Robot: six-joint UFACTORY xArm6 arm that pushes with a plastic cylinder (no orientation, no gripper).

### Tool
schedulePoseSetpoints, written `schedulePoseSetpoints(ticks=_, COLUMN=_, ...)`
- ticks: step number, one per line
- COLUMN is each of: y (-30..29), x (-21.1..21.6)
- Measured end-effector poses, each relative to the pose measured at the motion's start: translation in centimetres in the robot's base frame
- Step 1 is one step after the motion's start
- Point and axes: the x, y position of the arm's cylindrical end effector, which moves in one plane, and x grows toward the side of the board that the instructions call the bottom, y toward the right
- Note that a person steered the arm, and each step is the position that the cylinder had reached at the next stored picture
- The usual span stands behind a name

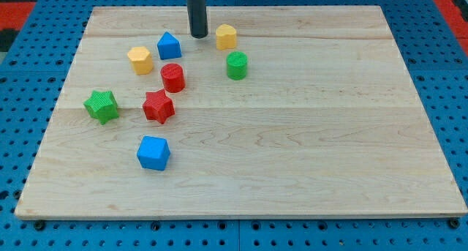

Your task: Touch the left side of yellow heart

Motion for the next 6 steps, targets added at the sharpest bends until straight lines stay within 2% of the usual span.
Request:
schedulePoseSetpoints(ticks=1, y=1.7, x=5.2)
schedulePoseSetpoints(ticks=2, y=1.0, x=8.2)
schedulePoseSetpoints(ticks=3, y=1.3, x=9.2)
schedulePoseSetpoints(ticks=4, y=-1.5, x=8.7)
schedulePoseSetpoints(ticks=6, y=-0.7, x=1.8)
